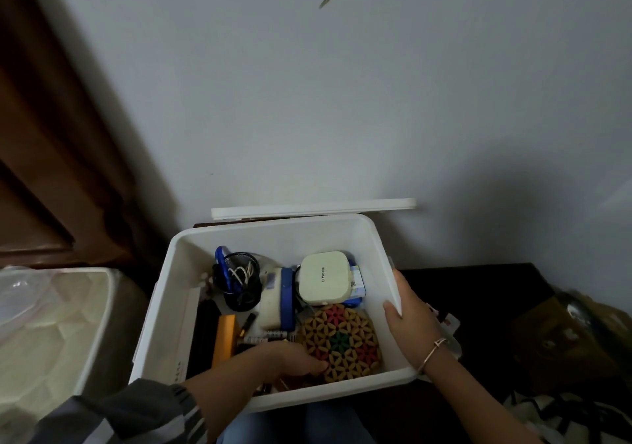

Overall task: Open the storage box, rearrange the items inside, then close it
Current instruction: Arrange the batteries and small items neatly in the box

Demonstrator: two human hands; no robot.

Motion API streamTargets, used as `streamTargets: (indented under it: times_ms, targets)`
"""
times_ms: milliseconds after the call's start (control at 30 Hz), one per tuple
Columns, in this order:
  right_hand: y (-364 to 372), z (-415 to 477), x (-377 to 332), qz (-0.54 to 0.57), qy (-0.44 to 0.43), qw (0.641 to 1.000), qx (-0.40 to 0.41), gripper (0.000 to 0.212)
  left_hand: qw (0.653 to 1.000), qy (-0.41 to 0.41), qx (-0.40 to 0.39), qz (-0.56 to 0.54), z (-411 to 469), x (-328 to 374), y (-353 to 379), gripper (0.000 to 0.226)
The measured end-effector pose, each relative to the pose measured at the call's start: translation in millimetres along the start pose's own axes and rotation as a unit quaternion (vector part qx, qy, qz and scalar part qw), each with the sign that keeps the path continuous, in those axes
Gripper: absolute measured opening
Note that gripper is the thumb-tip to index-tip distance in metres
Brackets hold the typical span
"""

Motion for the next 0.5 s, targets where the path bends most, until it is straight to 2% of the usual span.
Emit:
streamTargets:
  times_ms: [100, 200, 267, 333, 400, 500]
  targets:
    - [-0.9, -0.1, -0.4, 0.010, 0.000, 1.000, 0.001, 0.057, 0.999, 0.022, 0.032, 0.022, -1.7, 1.0, -7.3, 0.041]
    - [-2.0, -0.5, 1.2, 0.018, -0.002, 1.000, 0.007, 0.057, 0.980, 0.050, 0.186, 0.045, -13.0, 11.1, -40.3, 0.037]
    - [-2.0, 0.1, 2.8, 0.025, -0.002, 1.000, 0.010, 0.056, 0.958, 0.059, 0.279, -0.032, -23.0, 23.5, -64.7, 0.040]
    - [-1.0, 0.4, 4.5, 0.037, 0.002, 0.999, 0.010, 0.056, 0.935, 0.051, 0.259, -0.237, -23.9, 35.7, -74.7, 0.047]
    - [0.2, 0.6, 5.0, 0.042, 0.002, 0.999, 0.012, 0.056, 0.882, 0.032, 0.181, -0.435, -20.7, 50.4, -70.1, 0.060]
    - [1.4, 0.8, 4.2, 0.046, -0.009, 0.999, 0.015, 0.057, 0.846, 0.002, 0.174, -0.504, -7.5, 64.2, -68.8, 0.068]
Point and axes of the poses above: each hand's wrist, its own z-axis towards the middle knuckle, its own y-axis out of the palm, x = y × z, the point moved 6 cm from there along z, towards the middle knuckle, and after that the axes turned 9 degrees about z, right-handed, at the moved point
